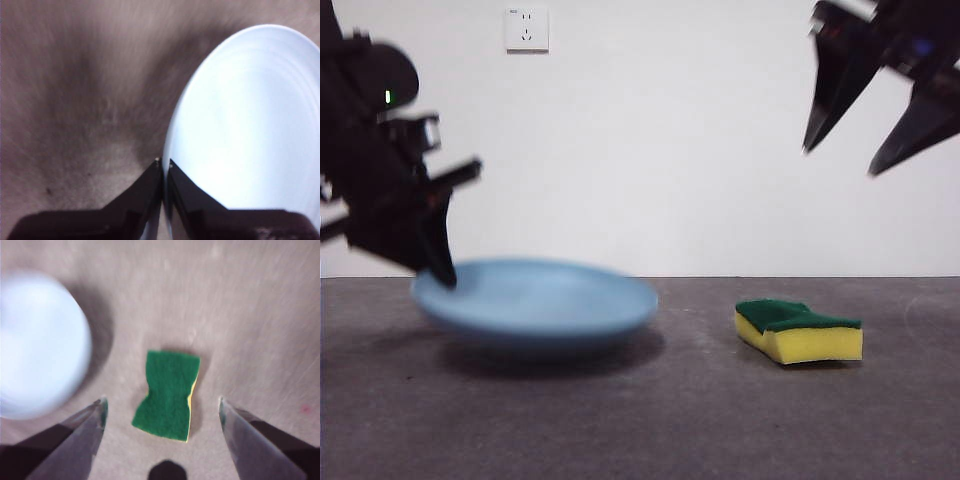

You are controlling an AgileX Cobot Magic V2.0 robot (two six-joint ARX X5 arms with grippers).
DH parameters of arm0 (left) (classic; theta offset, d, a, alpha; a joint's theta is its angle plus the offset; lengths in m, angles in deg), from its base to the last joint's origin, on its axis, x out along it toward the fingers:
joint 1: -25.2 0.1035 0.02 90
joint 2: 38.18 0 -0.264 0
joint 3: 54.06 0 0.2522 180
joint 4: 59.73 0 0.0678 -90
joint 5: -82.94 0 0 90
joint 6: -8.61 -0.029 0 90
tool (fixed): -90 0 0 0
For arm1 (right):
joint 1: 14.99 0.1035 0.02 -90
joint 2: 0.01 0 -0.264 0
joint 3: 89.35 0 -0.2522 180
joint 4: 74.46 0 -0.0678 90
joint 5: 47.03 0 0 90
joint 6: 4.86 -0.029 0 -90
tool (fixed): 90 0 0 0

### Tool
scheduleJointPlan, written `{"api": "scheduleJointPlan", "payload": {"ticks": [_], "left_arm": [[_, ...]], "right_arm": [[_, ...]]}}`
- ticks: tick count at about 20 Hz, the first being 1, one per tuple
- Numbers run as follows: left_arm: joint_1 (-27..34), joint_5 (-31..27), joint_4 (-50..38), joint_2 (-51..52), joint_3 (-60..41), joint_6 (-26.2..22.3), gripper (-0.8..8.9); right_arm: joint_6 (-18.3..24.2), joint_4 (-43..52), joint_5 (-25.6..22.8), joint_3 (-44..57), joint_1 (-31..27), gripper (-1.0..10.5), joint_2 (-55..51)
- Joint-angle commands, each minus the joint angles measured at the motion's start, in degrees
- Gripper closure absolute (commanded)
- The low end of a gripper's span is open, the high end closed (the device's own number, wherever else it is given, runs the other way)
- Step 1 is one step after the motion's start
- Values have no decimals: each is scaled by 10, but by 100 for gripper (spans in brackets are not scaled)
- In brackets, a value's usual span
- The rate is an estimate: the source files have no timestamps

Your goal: Pick up the plate,pick up the cloth,clean the plate with the cloth

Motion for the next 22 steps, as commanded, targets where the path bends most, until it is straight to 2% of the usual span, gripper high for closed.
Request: {"api": "scheduleJointPlan", "payload": {"ticks": [1,3,5,14,18,21,22], "left_arm": [[-2,-1,56,32,42,-38,822],[-2,-1,98,53,79,-49,822],[-3,-1,123,70,108,-49,822],[-30,-2,132,95,119,-49,822],[-35,-3,128,95,119,-49,822],[-35,-5,127,95,119,-49,822],[-35,-10,125,95,119,-49,822]], "right_arm": [[8,1,-11,0,23,577,40],[14,2,-35,0,39,621,75],[16,6,-38,0,49,636,113],[16,87,-59,0,52,646,224],[17,89,-60,0,52,737,262],[22,90,-61,0,52,964,266],[23,90,-62,0,52,962,265]]}}
